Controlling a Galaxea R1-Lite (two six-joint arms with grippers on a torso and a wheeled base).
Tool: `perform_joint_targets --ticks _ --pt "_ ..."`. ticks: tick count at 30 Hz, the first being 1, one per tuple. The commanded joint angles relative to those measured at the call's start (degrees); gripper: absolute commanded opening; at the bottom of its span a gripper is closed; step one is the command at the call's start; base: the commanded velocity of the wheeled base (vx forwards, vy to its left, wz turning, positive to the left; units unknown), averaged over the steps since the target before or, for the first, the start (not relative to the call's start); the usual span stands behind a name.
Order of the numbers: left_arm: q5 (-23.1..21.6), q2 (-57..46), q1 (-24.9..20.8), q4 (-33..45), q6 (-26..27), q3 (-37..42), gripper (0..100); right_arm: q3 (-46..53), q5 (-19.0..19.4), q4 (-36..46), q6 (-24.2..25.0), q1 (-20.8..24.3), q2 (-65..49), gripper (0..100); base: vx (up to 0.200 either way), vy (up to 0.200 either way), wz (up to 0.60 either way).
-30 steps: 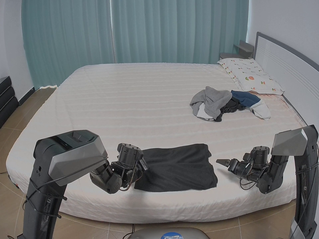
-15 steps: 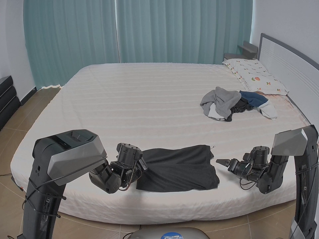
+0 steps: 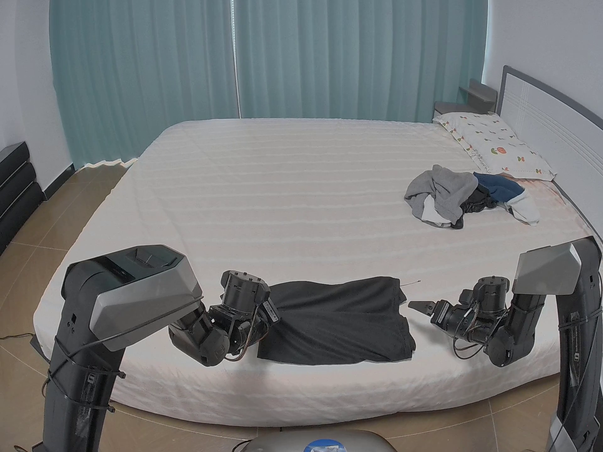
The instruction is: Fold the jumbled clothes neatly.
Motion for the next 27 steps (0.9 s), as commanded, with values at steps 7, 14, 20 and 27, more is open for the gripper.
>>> perform_joint_targets --ticks 7,14,20,27 --pt "0.04 -0.04 0.00 -0.05 -0.02 0.01 0 0.00 0.01 -0.02 -0.01 0.03 0.03 100 0.000 0.200 0.00" --pt "0.13 -0.04 -0.09 -0.05 -0.02 0.10 0 0.00 0.01 -0.02 -0.01 0.03 0.03 100 0.000 0.200 0.00" --pt "0.22 -0.04 -0.09 0.04 -0.02 0.10 0 0.00 0.01 -0.02 -0.01 0.03 0.03 100 0.000 0.200 0.00" --pt "0.22 -0.21 -0.18 0.04 -0.20 0.36 0 0.00 0.01 -0.02 -0.01 0.03 0.03 100 0.000 0.200 0.00"
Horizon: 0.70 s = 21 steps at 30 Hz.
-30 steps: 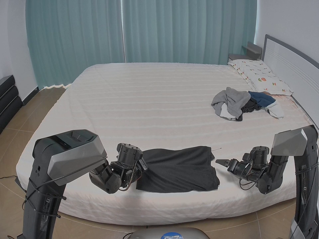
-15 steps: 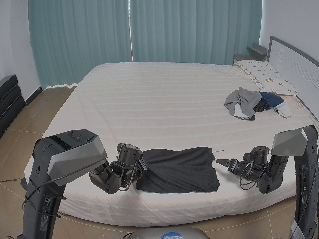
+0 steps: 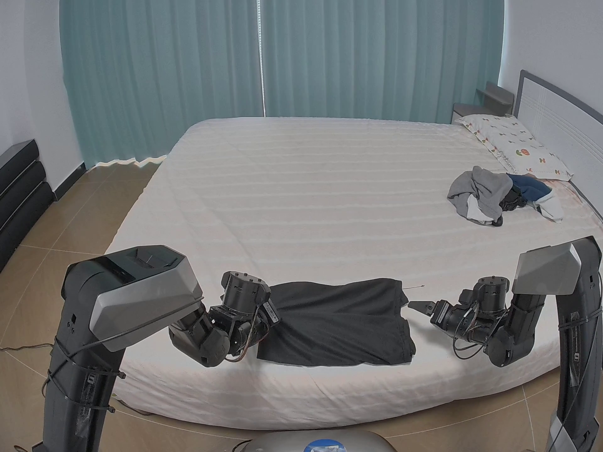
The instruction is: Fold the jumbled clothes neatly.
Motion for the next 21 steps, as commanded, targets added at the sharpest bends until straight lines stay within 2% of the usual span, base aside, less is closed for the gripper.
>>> perform_joint_targets --ticks 1,7,19,20,21 --pt "0.03 -0.24 -0.01 0.06 -0.09 0.12 0 0.00 0.01 0.03 -0.01 0.03 0.03 100 0.000 0.200 0.00" --pt "0.03 -0.33 -0.10 -0.03 -0.09 0.30 0 0.00 0.01 -0.06 -0.01 0.03 0.03 100 0.000 0.200 0.00" --pt "0.03 -1.65 -0.62 -0.03 -0.18 2.76 0 0.00 0.01 -0.06 -0.01 0.12 0.03 100 0.000 0.000 0.00" --pt "0.03 -1.73 -0.71 -0.03 -0.18 2.93 100 0.00 0.01 -0.06 -0.01 0.03 0.11 100 0.000 0.000 0.00" --pt "0.03 -1.82 -0.89 -0.03 -0.18 3.11 100 0.00 0.01 -0.06 -0.01 0.03 0.03 100 0.000 0.000 0.00"
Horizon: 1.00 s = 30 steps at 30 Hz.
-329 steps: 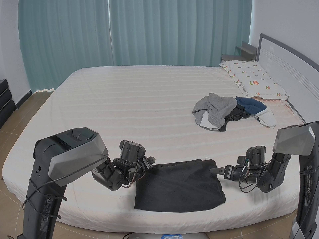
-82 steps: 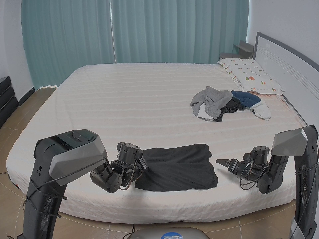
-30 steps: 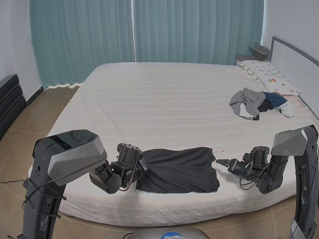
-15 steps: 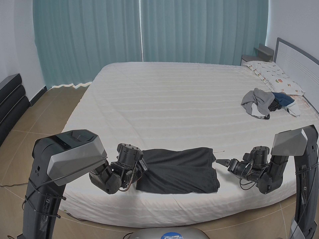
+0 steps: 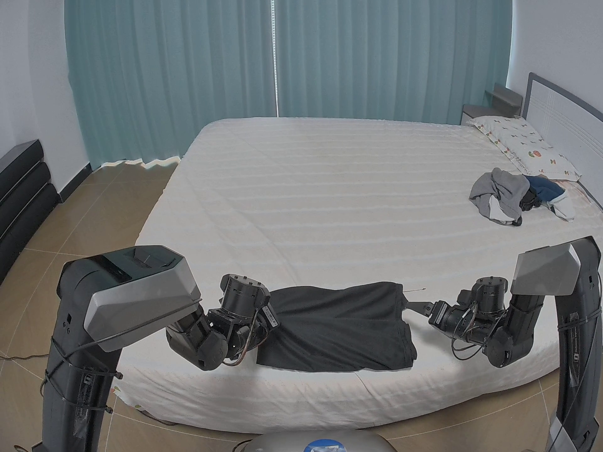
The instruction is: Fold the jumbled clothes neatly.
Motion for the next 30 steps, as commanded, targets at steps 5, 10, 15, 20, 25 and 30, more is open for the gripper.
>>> perform_joint_targets --ticks 5,10,15,20,25,30 --pt "-0.05 -0.57 -0.34 -0.04 -0.04 0.75 100 0.00 0.01 -0.02 0.00 0.04 0.11 100 0.000 0.000 0.00" --pt "-0.05 -1.01 -0.08 -0.04 -0.13 1.01 100 0.09 0.01 -0.02 0.00 -0.05 0.03 100 0.000 0.000 0.00" --pt "-0.67 -3.12 1.15 -0.31 -0.31 2.51 100 0.53 -0.69 -0.20 0.00 0.12 -0.41 100 0.000 0.000 0.00" --pt "-0.93 -4.61 2.12 -0.48 -1.54 2.51 100 0.96 -2.62 -0.72 -0.88 0.83 -2.44 100 0.000 0.000 0.00" --pt "-4.36 -13.93 4.49 -0.48 -6.72 2.86 100 0.88 -6.05 1.30 -1.32 2.15 -9.47 100 0.000 0.000 0.00" --pt "-3.04 -23.86 6.34 -3.12 -5.32 8.48 100 5.80 -10.18 4.55 -4.75 1.88 -17.55 100 0.000 0.000 0.00"
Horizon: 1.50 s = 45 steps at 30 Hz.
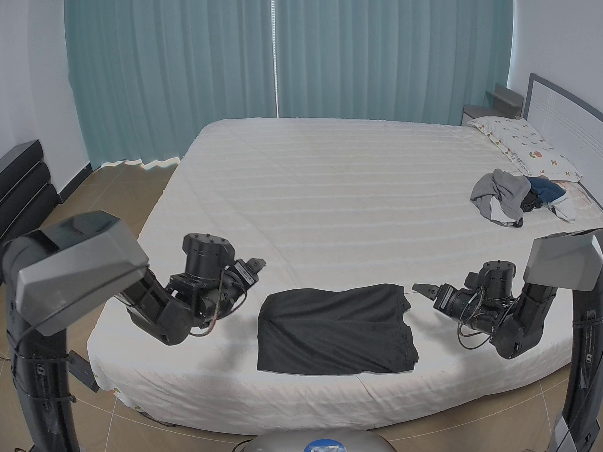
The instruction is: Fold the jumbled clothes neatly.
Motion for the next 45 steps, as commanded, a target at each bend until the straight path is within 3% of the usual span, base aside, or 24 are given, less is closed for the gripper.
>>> perform_joint_targets --ticks 1,3,8,12,19,24,27,30,34,35,40,45 --pt "0.12 -14.04 2.43 -4.38 1.17 6.28 100 6.58 -5.63 2.09 -3.40 -0.08 -13.37 100 0.000 0.000 0.00" --pt "0.56 -15.71 2.51 -6.93 2.92 7.78 100 9.57 -6.87 2.18 -3.58 -0.16 -17.68 100 0.000 0.000 0.00" --pt "5.31 -22.39 2.43 -14.22 13.47 17.27 100 19.59 -7.30 2.53 -6.04 -0.60 -31.83 100 0.000 0.000 0.00" --pt "6.71 -29.51 2.43 -18.71 19.45 25.00 100 26.18 -7.39 2.71 -10.87 -0.60 -42.29 100 0.000 0.000 0.00" --pt "12.08 -40.76 2.43 -19.23 25.42 32.91 100 34.45 -9.94 2.80 -18.34 -0.87 -54.42 100 0.000 0.000 0.00" --pt "13.39 -49.37 2.25 -18.88 27.01 37.75 100 36.29 -10.47 5.17 -18.70 -1.13 -61.89 100 0.000 0.000 0.00" --pt "14.01 -56.05 2.34 -18.00 28.76 41.53 100 36.29 -11.00 10.71 -20.01 -2.01 -70.77 100 0.000 0.000 0.00" --pt "16.65 -63.08 2.43 -15.63 33.07 46.10 100 36.20 -10.82 21.25 -25.38 -2.01 -82.46 100 0.000 0.000 0.00" --pt "19.37 -70.03 2.43 -13.52 36.32 48.38 100 35.32 -10.38 33.65 -26.87 -2.01 -93.09 100 0.000 0.000 0.00" --pt "20.16 -74.16 2.43 -11.15 38.26 48.73 100 33.30 -10.38 41.91 -26.96 -2.01 -98.89 100 0.000 0.000 0.00" --pt "22.89 -88.83 2.43 2.91 43.88 48.73 100 25.92 -10.03 66.87 -27.05 -1.66 -116.21 100 0.000 0.000 0.00" --pt "25.00 -104.04 3.31 17.33 51.00 46.98 100 22.67 -9.94 85.59 -28.72 -1.40 -129.21 100 0.000 0.000 0.00"
